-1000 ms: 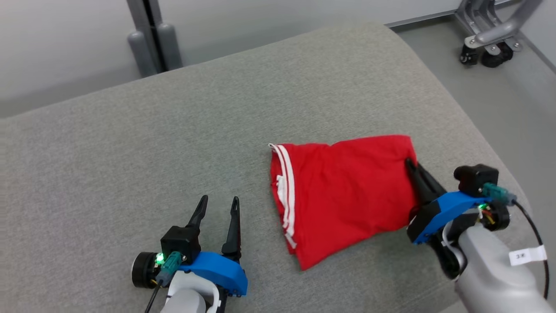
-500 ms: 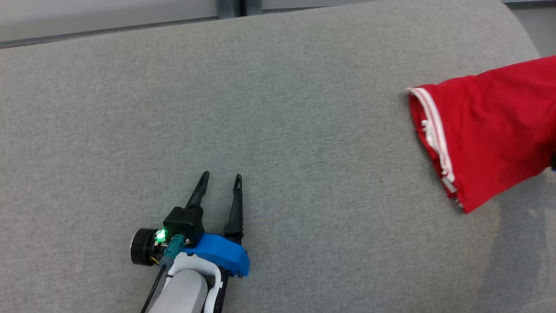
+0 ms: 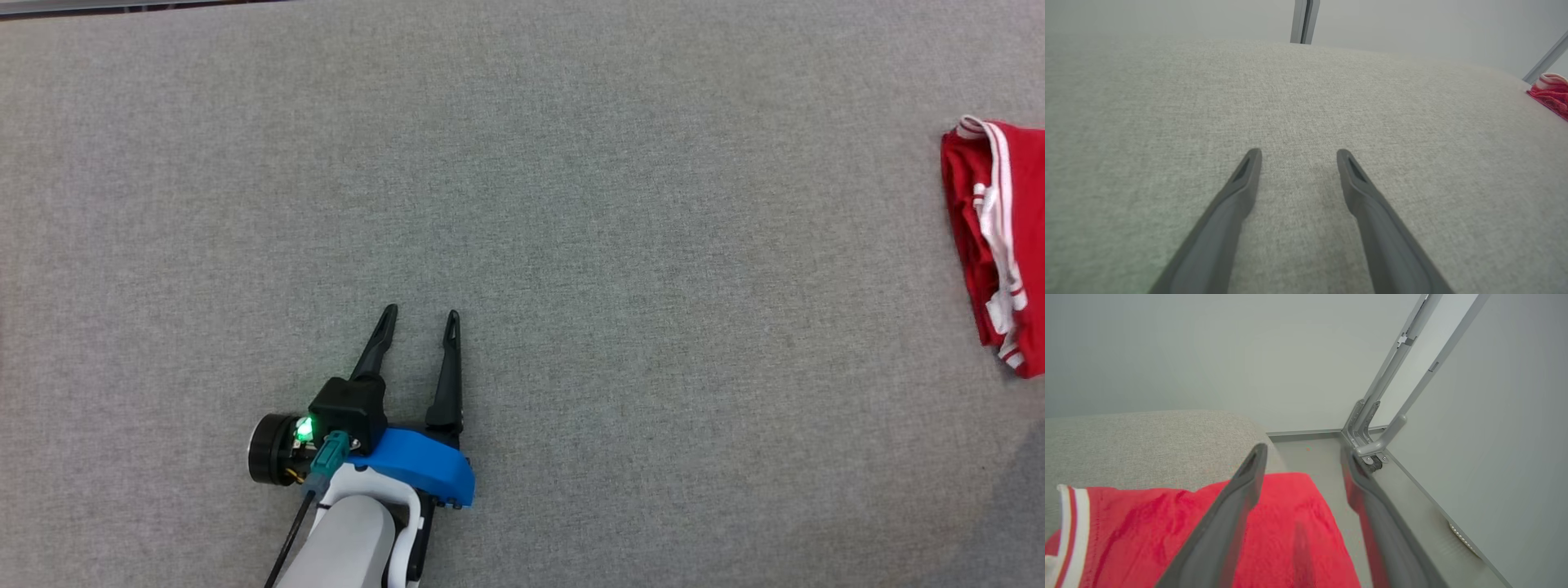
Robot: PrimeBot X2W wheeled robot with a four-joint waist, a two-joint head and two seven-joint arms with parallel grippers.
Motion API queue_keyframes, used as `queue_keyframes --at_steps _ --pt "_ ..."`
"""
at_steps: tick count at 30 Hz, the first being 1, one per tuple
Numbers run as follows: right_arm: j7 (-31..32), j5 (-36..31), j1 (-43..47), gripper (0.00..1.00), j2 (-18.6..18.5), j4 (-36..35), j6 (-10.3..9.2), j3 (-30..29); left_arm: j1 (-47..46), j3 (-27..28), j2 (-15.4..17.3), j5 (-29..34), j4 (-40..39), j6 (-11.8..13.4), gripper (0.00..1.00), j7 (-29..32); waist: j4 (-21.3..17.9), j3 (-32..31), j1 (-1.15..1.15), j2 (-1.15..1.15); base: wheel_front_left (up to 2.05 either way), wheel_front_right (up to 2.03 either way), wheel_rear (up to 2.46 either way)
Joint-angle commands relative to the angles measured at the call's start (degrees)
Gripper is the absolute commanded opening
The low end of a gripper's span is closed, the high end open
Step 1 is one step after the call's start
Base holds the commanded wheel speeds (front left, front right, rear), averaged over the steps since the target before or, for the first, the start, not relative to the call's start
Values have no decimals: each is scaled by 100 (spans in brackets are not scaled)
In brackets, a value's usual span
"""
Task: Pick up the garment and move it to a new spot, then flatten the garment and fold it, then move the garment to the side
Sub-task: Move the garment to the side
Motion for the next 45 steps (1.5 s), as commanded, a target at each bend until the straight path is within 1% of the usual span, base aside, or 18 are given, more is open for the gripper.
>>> queue_keyframes --at_steps 1,3,4,8,9,12,18,24,32,38,42,45 --pt "1 -167 71 100 118 -185 1 -165 21 38 40 20 68 30 100 11 -10 -7 0 0 0 0 0" --pt "1 -299 97 100 303 -454 1 -369 33 58 42 -16 75 55 100 11 -23 -28 0 0 0 0 0" --pt "1 -350 115 100 406 -588 1 -363 25 69 39 -38 73 62 100 11 -27 -38 0 0 0 0 0" --pt "1 -158 235 100 923 -1195 1 -134 -26 105 36 -54 28 138 100 10 -44 -98 0 0 0 0 0" --pt "1 1 387 100 1153 -1510 1 33 -10 145 35 -64 -21 194 100 7 -44 -154 0 0 0 0 0" --pt "1 246 657 100 1466 -1893 1 310 52 176 13 -102 -63 231 100 5 -26 -267 0 0 0 0 0" --pt "1 526 1308 100 2038 -2372 1 794 229 351 22 -148 -132 353 100 5 49 -562 0 0 0 0 0" --pt "1 601 1958 100 2558 -2612 1 1181 400 555 21 -164 -172 343 100 5 158 -859 0 0 0 0 0" --pt "1 703 2605 100 2915 -2862 1 1596 700 846 20 -118 -139 320 100 5 264 -1335 0 0 0 0 0" --pt "1 783 2958 100 2986 -3050 1 1922 944 1032 20 -156 -87 281 100 5 320 -1665 0 0 0 0 0" --pt "1 1033 3123 100 2994 -3113 1 2143 1080 1120 19 -107 -54 260 100 5 339 -1837 0 0 0 0 0" --pt "1 1097 3241 100 2995 -3093 1 2259 1212 1211 22 -112 -27 255 100 5 353 -1982 0 0 0 0 0"
